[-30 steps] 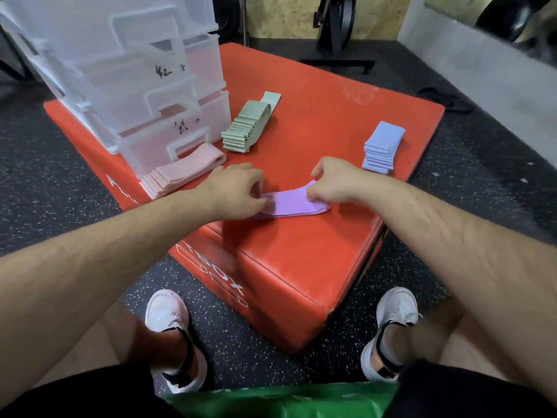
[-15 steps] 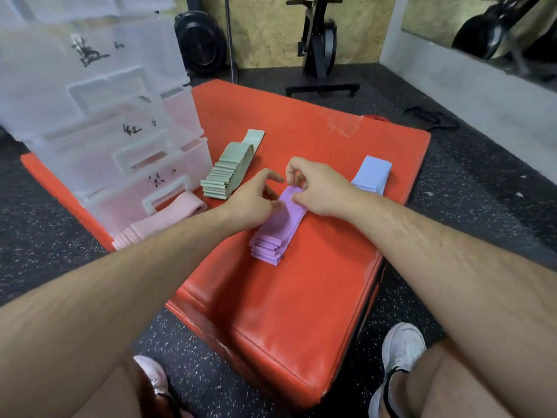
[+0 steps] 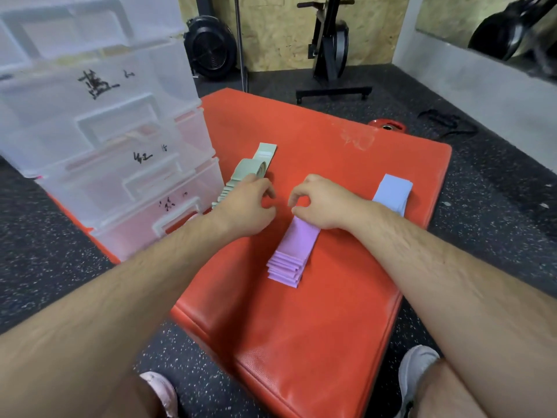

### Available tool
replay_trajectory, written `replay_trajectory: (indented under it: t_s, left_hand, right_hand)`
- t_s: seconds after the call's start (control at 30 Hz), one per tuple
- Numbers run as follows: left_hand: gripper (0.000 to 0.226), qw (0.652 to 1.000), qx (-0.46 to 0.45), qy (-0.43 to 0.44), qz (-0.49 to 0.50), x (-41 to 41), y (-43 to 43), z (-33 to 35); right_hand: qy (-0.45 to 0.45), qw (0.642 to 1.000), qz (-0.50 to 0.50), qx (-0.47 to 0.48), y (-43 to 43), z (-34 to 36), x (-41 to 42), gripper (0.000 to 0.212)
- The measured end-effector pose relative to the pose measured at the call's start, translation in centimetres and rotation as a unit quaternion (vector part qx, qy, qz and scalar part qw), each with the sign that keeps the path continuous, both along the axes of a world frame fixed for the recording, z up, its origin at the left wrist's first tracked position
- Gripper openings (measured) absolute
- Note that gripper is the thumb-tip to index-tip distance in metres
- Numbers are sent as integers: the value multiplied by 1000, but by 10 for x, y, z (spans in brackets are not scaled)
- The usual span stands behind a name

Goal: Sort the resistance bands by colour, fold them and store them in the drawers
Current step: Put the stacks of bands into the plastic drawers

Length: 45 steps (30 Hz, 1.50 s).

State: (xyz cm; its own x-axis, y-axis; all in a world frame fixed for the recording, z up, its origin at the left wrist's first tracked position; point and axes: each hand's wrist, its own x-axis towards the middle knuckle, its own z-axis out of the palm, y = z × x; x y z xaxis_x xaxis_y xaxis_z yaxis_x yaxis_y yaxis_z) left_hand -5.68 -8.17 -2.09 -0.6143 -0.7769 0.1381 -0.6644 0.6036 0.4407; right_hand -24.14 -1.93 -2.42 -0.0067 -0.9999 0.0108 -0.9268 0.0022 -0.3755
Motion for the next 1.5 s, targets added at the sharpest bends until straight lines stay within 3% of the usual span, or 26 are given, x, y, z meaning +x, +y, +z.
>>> replay_trajectory:
  t_s: [0.13,0.37,0.67,0.93,1.03,1.17,1.3,1.43,1.5]
  left_hand:
    - [36,998,-35,-41,23,17,-16,6]
    - [55,997,-12,-74,21,15,-44,4]
    - [42,990,-28,-137,17,12,-56,-1]
    - [38,986,-61,-151,19,11,-61,-2]
    - [37,987,-62,-146,22,10,-65,-2]
    - [36,989,-46,-139,19,11,-65,-3]
    - [34,990,-20,-140,11,19,-59,2]
    - [36,989,-22,-145,12,32,-46,9]
    - [39,991,-13,-131,20,40,-38,12]
  right_hand:
    - [-38,998,-22,-39,-24,-5,22,25]
    - [-62,995,-36,-67,-71,-23,46,41]
    - [-80,987,-101,-93,-128,-47,14,35]
    - [-3,985,-174,-15,-234,-56,-19,51]
    - [-14,981,-194,-14,-252,-57,-20,49]
    - [-109,968,-211,-77,-244,-41,-11,28]
    - [-199,956,-164,-138,-197,-15,9,13]
    - [-200,959,-69,-190,-138,1,38,4]
    - [-180,966,-31,-183,-113,6,53,9]
